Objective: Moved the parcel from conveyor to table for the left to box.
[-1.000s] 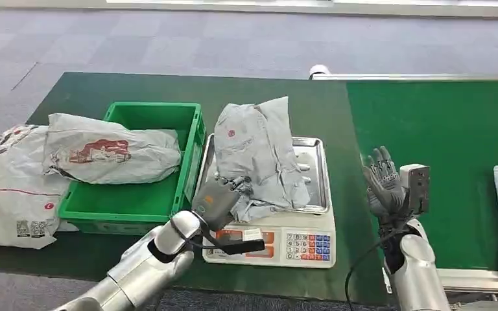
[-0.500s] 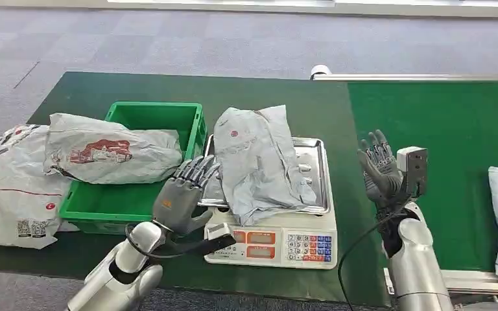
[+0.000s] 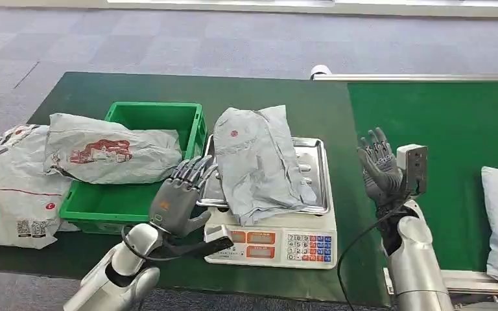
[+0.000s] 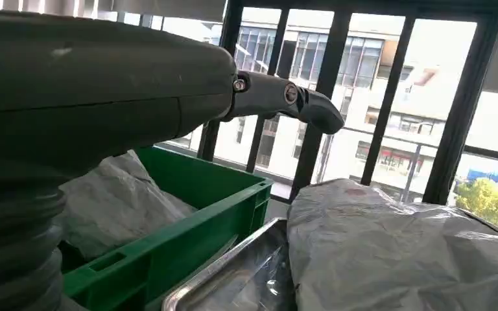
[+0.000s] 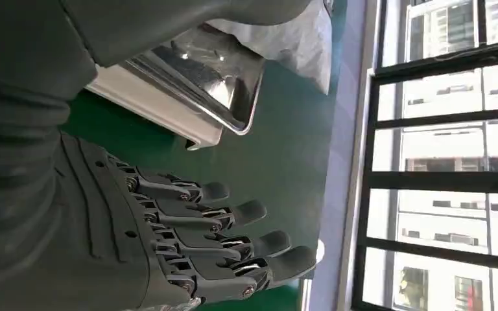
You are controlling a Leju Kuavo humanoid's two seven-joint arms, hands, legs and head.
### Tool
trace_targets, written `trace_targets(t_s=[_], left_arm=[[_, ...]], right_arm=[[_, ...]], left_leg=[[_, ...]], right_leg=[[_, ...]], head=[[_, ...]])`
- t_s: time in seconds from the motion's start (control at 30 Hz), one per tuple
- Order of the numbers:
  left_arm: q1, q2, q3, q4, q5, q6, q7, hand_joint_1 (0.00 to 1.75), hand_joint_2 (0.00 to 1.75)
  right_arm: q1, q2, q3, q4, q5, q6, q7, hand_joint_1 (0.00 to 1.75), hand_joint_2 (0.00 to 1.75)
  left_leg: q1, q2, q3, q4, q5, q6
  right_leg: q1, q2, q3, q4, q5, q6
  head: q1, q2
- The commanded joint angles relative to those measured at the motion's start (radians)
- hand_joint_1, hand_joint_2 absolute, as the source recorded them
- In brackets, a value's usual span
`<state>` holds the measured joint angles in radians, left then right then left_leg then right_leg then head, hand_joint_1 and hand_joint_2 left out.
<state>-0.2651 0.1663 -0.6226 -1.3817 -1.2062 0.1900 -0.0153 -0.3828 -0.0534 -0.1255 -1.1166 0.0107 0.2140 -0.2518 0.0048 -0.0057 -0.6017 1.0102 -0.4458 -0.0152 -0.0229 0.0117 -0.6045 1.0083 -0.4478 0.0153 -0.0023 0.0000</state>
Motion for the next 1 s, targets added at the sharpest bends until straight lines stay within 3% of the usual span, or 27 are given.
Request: trace_targets(t_s=[0.03,0.13,1.0], left_arm=[[-0.007,0.007,0.036,0.023,-0.005,-0.012,0.000,0.00,1.75],[-0.007,0.007,0.036,0.023,-0.005,-0.012,0.000,0.00,1.75],[-0.007,0.007,0.036,0.023,-0.005,-0.012,0.000,0.00,1.75]], right_arm=[[-0.044,0.022,0.001,0.070,-0.001,-0.002,0.004,0.00,1.75],[-0.044,0.022,0.001,0.070,-0.001,-0.002,0.004,0.00,1.75],[-0.044,0.022,0.001,0.070,-0.001,-0.002,0.004,0.00,1.75]], left_leg=[[0.002,0.004,0.007,-0.004,-0.001,0.000],[0.001,0.002,0.002,-0.001,-0.001,0.000],[0.001,0.003,0.004,-0.001,-0.001,0.000]], right_leg=[[0.003,0.002,0.007,-0.005,0.001,-0.003],[0.001,0.001,0.002,-0.001,0.000,-0.001],[0.002,0.001,0.003,-0.002,0.000,-0.002]], head=[[0.000,0.000],[0.000,0.000],[0.000,0.000]])
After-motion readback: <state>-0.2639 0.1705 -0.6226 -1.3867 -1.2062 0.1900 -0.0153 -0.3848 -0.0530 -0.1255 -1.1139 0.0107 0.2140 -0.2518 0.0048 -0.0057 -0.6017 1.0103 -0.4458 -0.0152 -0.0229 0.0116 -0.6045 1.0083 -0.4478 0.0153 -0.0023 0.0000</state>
